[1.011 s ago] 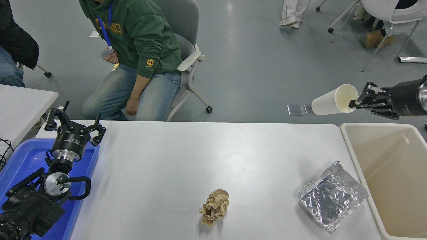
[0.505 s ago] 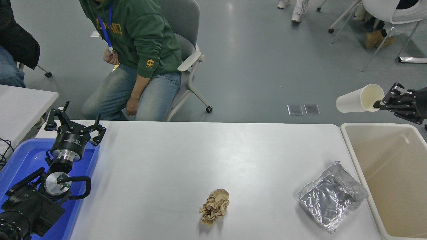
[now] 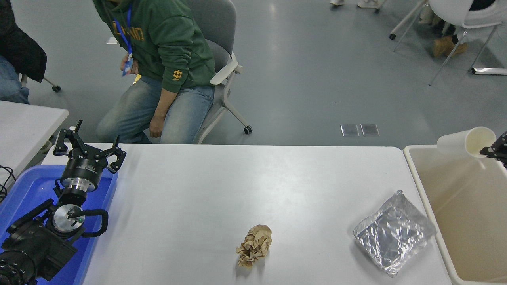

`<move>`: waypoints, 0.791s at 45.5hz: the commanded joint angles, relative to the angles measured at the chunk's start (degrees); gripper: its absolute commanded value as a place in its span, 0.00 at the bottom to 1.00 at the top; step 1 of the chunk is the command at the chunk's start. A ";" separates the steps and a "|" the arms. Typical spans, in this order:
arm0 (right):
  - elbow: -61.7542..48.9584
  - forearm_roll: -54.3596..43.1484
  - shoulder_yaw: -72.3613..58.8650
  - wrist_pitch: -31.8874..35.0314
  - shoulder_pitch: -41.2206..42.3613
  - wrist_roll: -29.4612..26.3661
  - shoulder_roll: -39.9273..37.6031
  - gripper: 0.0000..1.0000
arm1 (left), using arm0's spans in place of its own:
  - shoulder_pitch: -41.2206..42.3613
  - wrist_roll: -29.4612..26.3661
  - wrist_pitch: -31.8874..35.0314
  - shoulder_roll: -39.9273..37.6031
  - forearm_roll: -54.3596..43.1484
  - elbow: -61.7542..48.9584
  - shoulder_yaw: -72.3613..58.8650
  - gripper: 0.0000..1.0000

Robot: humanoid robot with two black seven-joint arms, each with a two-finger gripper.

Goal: Clean the table surface

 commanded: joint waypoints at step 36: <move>-24.79 0.47 -24.90 -23.79 -8.76 7.07 18.07 0.00 | 0.00 0.00 0.00 -0.02 0.00 0.01 0.00 1.00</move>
